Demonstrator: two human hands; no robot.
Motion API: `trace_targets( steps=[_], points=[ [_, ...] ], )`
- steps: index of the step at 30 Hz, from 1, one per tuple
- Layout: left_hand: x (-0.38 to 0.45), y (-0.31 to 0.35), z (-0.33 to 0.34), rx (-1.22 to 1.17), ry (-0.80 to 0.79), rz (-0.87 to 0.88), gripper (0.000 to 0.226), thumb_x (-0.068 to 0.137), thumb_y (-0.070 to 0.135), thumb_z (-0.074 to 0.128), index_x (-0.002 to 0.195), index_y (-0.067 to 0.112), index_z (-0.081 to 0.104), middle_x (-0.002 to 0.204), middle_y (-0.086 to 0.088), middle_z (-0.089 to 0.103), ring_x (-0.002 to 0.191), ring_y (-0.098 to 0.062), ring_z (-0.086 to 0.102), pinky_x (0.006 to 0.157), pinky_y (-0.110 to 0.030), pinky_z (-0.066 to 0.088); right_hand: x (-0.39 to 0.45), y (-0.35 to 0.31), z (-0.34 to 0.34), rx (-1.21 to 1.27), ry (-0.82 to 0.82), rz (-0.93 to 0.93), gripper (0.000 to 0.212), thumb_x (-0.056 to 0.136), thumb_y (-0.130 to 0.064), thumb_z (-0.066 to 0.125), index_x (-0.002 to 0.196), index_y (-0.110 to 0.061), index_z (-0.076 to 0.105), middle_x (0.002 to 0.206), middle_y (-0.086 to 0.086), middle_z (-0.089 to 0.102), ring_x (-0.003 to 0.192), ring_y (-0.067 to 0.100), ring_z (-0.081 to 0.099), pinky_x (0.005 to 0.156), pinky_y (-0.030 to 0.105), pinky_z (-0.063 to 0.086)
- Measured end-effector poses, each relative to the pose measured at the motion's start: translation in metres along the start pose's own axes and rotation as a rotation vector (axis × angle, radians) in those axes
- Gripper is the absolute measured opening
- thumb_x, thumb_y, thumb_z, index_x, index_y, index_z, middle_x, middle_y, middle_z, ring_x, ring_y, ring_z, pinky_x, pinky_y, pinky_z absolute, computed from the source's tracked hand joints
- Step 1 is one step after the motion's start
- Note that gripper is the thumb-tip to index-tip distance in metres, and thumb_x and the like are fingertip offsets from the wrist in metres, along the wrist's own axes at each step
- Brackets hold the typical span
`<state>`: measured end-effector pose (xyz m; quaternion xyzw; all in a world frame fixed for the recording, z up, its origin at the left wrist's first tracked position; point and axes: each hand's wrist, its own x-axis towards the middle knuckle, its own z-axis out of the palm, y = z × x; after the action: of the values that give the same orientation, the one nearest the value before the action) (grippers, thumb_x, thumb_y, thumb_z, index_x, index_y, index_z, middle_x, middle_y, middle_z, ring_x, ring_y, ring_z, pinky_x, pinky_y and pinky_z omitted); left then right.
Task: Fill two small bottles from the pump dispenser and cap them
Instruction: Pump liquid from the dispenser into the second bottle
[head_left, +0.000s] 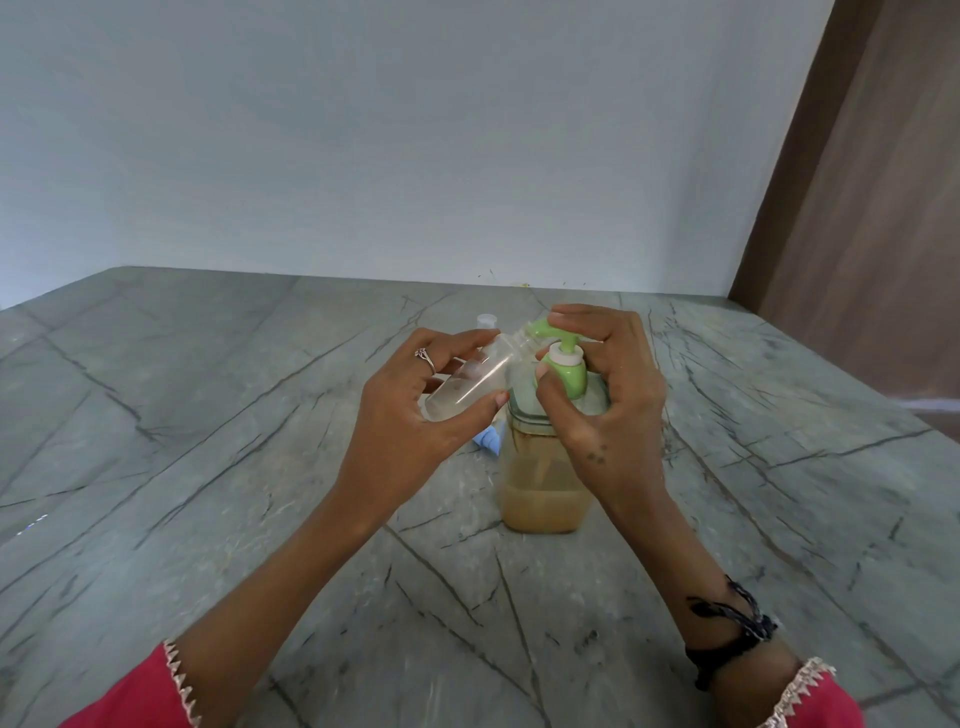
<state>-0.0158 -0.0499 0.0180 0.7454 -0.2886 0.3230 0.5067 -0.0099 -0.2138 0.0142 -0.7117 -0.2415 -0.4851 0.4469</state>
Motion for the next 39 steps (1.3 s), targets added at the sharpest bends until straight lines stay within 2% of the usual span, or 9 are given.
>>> trace_targets(
  steps=[5,11,15,17,20,25,27,36,39],
  points=[
    [0.0024,0.0001,0.0005,-0.003,0.014,0.018,0.039,0.075,0.030,0.064,0.113,0.020,0.058,0.099,0.000,0.060,0.090,-0.003,0.058,0.072,-0.008,0.046,-0.0022,-0.0010,-0.0008,0.059,-0.037,0.016,0.035,0.081,0.002,0.064,0.115,-0.004,0.058,0.117,-0.003,0.052,0.111,0.004,0.053,0.090,0.020,0.046],
    [0.0027,-0.0007,-0.0002,0.006,0.019,0.021,0.039,0.075,0.032,0.064,0.113,0.024,0.057,0.100,0.001,0.061,0.091,-0.002,0.058,0.072,-0.009,0.046,-0.0027,-0.0006,-0.0004,0.065,-0.038,0.015,0.038,0.082,0.002,0.063,0.118,-0.008,0.056,0.120,-0.009,0.050,0.113,0.001,0.052,0.093,0.019,0.044],
    [0.0024,-0.0006,-0.0003,0.010,0.020,0.022,0.039,0.075,0.033,0.064,0.112,0.025,0.057,0.100,0.001,0.061,0.092,-0.003,0.058,0.072,-0.009,0.046,-0.0020,0.0026,0.0001,0.036,-0.025,0.004,0.028,0.078,0.004,0.065,0.107,0.003,0.062,0.115,0.001,0.055,0.109,-0.002,0.052,0.088,0.016,0.043],
    [0.0022,-0.0003,-0.0001,0.009,0.020,0.022,0.039,0.075,0.032,0.064,0.112,0.025,0.057,0.099,0.000,0.061,0.090,-0.004,0.058,0.072,-0.010,0.047,-0.0004,0.0020,0.0001,0.019,-0.017,-0.005,0.028,0.076,0.004,0.064,0.103,0.001,0.063,0.111,0.006,0.055,0.103,-0.004,0.052,0.085,0.014,0.043],
    [0.0015,-0.0003,-0.0006,0.020,0.012,0.022,0.039,0.075,0.032,0.064,0.112,0.024,0.058,0.099,-0.001,0.061,0.089,-0.004,0.058,0.072,-0.011,0.047,0.0011,-0.0005,0.0008,0.007,-0.004,-0.012,0.032,0.073,0.005,0.064,0.104,-0.004,0.062,0.104,0.005,0.055,0.097,-0.005,0.052,0.081,0.012,0.043],
    [0.0002,-0.0011,-0.0021,0.021,-0.002,0.025,0.039,0.074,0.033,0.065,0.112,0.025,0.058,0.099,0.002,0.059,0.090,-0.003,0.057,0.075,-0.010,0.046,0.0010,-0.0013,0.0016,0.010,0.011,-0.009,0.025,0.075,-0.005,0.060,0.100,-0.002,0.063,0.097,0.004,0.055,0.092,-0.008,0.051,0.078,0.008,0.041],
    [0.0008,-0.0013,-0.0024,0.028,0.000,0.034,0.040,0.074,0.033,0.065,0.113,0.025,0.057,0.098,0.001,0.059,0.090,-0.003,0.057,0.075,-0.009,0.046,-0.0002,-0.0009,0.0014,-0.003,0.008,-0.011,0.027,0.075,0.001,0.063,0.102,-0.002,0.062,0.099,0.004,0.055,0.094,-0.009,0.051,0.080,0.008,0.041],
    [0.0036,0.0009,-0.0011,0.006,0.009,0.009,0.039,0.075,0.028,0.069,0.112,0.027,0.057,0.100,-0.001,0.060,0.091,-0.001,0.057,0.073,-0.007,0.044,-0.0020,-0.0015,-0.0004,0.038,-0.040,-0.009,0.041,0.081,0.003,0.064,0.118,-0.012,0.054,0.117,-0.009,0.050,0.108,0.010,0.056,0.087,0.029,0.051],
    [0.0036,0.0023,-0.0012,0.002,0.012,-0.007,0.039,0.075,0.021,0.070,0.111,0.027,0.057,0.100,0.000,0.060,0.091,-0.001,0.058,0.073,-0.008,0.044,-0.0021,0.0002,-0.0002,0.022,-0.032,-0.027,0.039,0.079,0.005,0.065,0.115,-0.007,0.057,0.117,-0.004,0.053,0.110,0.006,0.054,0.090,0.026,0.048]
  ],
)
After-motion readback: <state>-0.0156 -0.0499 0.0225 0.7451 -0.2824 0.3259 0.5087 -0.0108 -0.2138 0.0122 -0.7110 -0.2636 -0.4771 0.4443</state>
